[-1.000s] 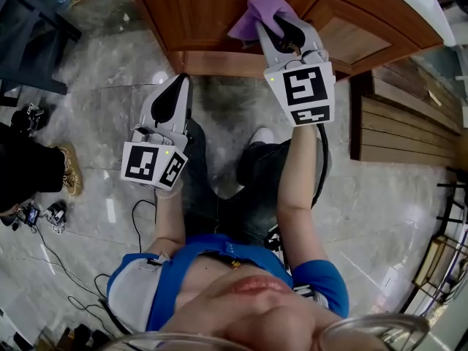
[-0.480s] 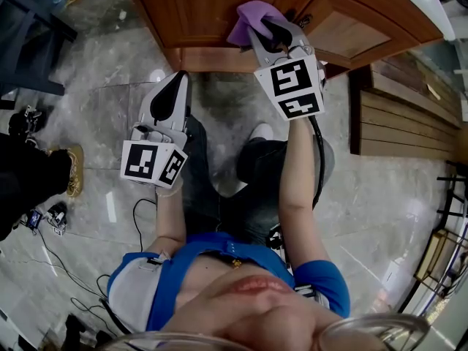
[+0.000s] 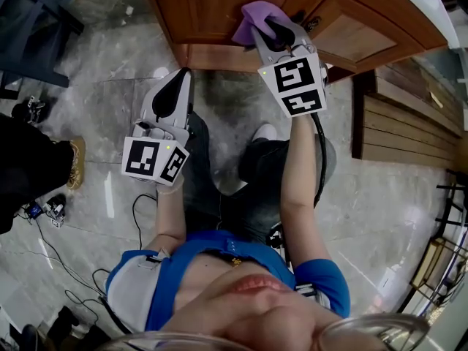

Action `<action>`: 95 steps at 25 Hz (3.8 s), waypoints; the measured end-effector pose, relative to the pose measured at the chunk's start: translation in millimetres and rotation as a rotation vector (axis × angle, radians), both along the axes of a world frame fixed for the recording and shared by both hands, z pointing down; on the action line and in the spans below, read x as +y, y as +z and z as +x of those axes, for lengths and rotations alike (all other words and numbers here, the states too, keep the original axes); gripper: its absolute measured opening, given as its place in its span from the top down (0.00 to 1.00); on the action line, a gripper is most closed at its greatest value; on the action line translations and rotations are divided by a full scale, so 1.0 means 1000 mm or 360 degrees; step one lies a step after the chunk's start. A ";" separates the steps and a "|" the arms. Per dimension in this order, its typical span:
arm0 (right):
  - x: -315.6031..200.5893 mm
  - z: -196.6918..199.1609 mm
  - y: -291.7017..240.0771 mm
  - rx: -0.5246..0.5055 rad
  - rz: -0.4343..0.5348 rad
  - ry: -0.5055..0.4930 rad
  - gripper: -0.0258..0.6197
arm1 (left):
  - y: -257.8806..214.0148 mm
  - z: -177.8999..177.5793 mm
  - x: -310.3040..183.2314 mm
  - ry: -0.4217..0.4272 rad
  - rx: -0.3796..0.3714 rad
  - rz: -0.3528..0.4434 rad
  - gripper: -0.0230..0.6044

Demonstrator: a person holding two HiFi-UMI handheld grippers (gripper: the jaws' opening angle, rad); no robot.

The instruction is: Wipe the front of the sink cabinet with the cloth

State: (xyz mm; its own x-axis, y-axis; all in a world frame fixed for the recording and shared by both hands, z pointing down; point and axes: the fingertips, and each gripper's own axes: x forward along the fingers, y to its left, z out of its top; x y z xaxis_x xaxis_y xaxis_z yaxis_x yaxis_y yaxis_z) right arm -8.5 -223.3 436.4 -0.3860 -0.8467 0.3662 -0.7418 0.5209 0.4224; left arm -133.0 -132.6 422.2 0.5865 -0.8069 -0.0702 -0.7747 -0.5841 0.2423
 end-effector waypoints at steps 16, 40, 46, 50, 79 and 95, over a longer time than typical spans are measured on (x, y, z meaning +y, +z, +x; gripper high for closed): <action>-0.012 -0.080 0.007 -0.0045 -0.0017 -0.0268 0.87 | 0.000 -0.035 0.009 -0.0147 -0.0033 0.0009 0.96; -0.012 -0.172 0.006 -0.0105 0.0000 -0.0562 0.87 | -0.006 -0.064 0.010 -0.0259 -0.0057 0.0023 0.96; -0.011 -0.173 0.007 -0.0130 0.0009 -0.0564 0.87 | -0.006 -0.065 0.008 -0.0260 -0.0056 0.0021 0.96; -0.011 -0.173 0.010 -0.0121 0.0008 -0.0570 0.87 | -0.005 -0.066 0.007 -0.0261 -0.0056 0.0016 0.96; -0.012 -0.175 0.083 0.0076 -0.0223 -0.0568 0.86 | -0.001 -0.068 -0.001 -0.0273 -0.0051 -0.0001 0.96; -0.010 -0.137 0.088 0.0135 -0.0250 -0.0453 0.86 | 0.007 -0.043 -0.009 -0.0160 -0.0016 -0.0021 0.96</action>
State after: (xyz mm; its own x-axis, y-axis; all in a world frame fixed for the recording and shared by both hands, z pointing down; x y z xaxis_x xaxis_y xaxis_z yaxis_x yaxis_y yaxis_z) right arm -145.9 -233.3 523.9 -0.5614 -0.6401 0.5245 -0.5231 0.7656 0.3745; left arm -176.2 -141.8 429.2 0.5030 -0.8626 -0.0539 -0.8316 -0.5001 0.2415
